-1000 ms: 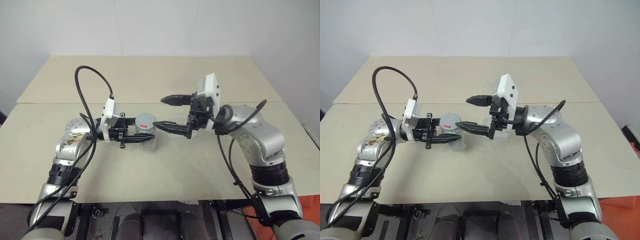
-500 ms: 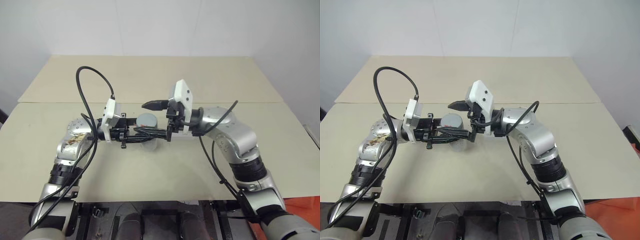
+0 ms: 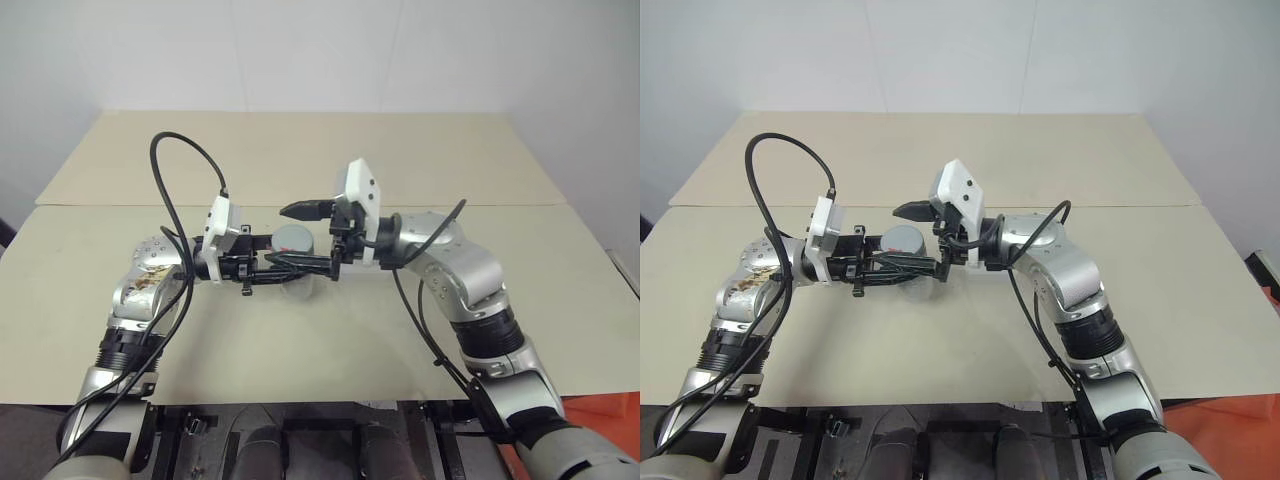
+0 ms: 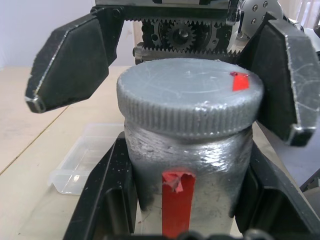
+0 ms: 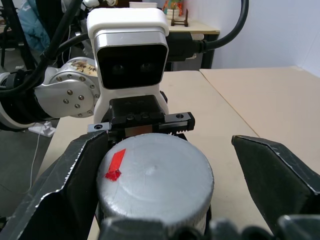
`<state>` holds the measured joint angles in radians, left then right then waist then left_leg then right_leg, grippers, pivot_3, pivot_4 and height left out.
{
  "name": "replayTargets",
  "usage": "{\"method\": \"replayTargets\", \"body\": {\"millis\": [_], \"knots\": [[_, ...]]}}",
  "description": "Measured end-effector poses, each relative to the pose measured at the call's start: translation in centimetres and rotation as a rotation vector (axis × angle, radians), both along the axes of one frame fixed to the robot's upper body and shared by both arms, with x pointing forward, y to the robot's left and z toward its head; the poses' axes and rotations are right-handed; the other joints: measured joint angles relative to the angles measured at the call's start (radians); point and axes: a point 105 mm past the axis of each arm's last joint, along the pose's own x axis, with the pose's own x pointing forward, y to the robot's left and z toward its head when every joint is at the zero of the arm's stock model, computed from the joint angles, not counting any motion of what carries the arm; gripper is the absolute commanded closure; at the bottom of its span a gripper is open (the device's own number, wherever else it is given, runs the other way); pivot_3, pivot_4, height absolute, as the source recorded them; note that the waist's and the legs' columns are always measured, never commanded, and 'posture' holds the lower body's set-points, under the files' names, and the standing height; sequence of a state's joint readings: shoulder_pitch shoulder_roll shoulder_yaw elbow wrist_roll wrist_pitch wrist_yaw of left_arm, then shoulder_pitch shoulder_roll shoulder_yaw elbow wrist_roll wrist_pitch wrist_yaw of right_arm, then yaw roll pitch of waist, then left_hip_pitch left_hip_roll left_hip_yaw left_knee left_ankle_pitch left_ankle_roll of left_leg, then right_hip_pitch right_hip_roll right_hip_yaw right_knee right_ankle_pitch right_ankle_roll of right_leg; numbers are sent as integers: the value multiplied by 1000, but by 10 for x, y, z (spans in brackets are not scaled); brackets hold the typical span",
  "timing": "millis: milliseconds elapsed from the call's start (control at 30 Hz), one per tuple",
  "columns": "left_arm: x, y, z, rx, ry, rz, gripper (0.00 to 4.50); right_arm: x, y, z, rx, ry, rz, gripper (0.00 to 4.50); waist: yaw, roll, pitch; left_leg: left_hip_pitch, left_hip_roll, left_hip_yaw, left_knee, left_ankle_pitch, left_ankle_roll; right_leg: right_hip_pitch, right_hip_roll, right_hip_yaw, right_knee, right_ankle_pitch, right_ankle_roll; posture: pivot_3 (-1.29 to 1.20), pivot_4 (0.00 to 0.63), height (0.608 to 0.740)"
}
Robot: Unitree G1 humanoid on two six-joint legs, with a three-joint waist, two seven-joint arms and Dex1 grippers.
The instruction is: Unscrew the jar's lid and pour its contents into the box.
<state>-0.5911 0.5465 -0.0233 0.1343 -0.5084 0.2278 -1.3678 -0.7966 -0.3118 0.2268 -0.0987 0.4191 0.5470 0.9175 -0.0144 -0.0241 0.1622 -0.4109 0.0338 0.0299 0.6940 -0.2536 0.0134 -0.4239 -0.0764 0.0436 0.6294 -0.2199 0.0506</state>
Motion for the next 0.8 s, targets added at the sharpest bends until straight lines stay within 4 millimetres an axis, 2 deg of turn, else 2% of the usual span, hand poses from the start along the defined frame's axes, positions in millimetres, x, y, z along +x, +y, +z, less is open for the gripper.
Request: {"method": "replayTargets", "body": {"millis": [667,800], "knots": [[1,4,-2,13,31,16,2467,1,-20,-3,-11,7,-3,17,0,0,0,0,0,0,0,0,0,0,0,0,0,0,0,0,150,740],[2,11,0,12,27,44,2467,7,-36,-4,-8,14,-51,17,1,0,0,0,0,0,0,0,0,0,0,0,0,0,0,0,150,740]]}}
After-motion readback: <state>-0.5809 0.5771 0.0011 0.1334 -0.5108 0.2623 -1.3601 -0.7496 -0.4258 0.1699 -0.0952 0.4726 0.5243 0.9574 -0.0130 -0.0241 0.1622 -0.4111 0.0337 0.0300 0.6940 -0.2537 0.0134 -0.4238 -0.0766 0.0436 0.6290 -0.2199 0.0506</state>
